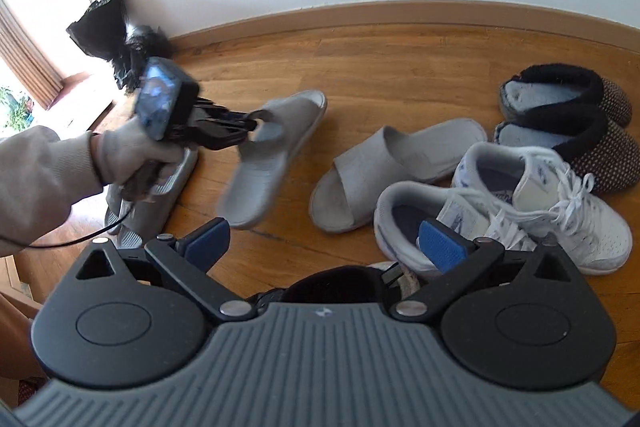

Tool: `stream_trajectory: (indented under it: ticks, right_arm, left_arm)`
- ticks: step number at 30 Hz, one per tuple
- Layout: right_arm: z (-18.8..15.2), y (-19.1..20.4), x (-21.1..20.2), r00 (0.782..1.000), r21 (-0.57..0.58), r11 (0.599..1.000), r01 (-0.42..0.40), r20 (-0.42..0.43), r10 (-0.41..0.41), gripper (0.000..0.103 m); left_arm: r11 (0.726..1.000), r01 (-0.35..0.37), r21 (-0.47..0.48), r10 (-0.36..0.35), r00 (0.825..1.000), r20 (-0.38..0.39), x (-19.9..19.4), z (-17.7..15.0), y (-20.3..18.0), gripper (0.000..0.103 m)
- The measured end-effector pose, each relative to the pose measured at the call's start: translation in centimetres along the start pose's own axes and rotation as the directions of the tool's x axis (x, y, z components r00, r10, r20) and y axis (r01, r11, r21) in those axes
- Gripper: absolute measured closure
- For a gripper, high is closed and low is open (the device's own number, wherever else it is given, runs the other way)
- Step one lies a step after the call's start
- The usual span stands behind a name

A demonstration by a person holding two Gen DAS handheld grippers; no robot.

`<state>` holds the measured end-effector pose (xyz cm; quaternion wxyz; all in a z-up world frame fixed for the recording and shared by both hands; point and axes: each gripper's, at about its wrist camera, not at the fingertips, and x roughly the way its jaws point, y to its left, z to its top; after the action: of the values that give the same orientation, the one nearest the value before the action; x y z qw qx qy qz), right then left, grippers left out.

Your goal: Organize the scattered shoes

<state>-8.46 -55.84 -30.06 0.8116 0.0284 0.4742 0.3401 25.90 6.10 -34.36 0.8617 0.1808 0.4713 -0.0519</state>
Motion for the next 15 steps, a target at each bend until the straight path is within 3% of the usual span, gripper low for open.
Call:
stream_trajectory:
  ticks: [4,6,7,8,10,13,14,15]
  right_arm:
    - [-0.2,3.4,2.1,0.998,-0.111,0.993,-0.045,-0.056,0.039,0.001]
    - [0.4,6.1,4.6,0.992,-0.217,0.972,-0.090,-0.104,0.069,0.001]
    - [0.7,7.1,5.6,0.989,-0.263,0.959,-0.106,-0.125,0.075,0.001]
    - [1.2,8.8,7.2,0.986,-0.350,0.928,-0.128,-0.148,0.080,0.001]
    - [2.0,11.6,9.6,0.982,-0.500,0.852,-0.157,-0.174,0.078,0.001]
    - [2.5,16.3,13.8,0.981,-0.772,0.612,-0.173,-0.193,0.035,0.001]
    - [2.2,17.6,15.1,0.981,-0.848,0.499,-0.180,-0.193,0.025,0.001]
    - [1.4,19.0,16.8,0.982,-0.931,0.317,-0.181,-0.186,0.015,0.001]
  left_arm:
    - [0.996,0.058,-0.066,-0.063,0.995,-0.074,-1.3,-5.5,1.6,0.087]
    - [0.985,0.111,-0.132,-0.124,0.988,-0.095,-2.2,-7.7,2.5,0.061]
    - [0.977,0.136,-0.166,-0.155,0.983,-0.103,-2.7,-8.8,2.9,0.054]
    - [0.967,0.161,-0.199,-0.186,0.976,-0.111,-3.1,-9.8,3.3,0.046]
    - [0.949,0.210,-0.236,-0.237,0.967,-0.094,-4.7,-11.5,4.2,0.042]
    - [0.941,0.250,-0.227,-0.257,0.966,-0.002,-9.0,-14.1,6.3,0.019]
    - [0.945,0.243,-0.219,-0.246,0.969,0.014,-9.4,-14.2,6.4,0.011]
    - [0.957,0.214,-0.196,-0.212,0.977,0.032,-10.8,-15.4,7.4,0.010]
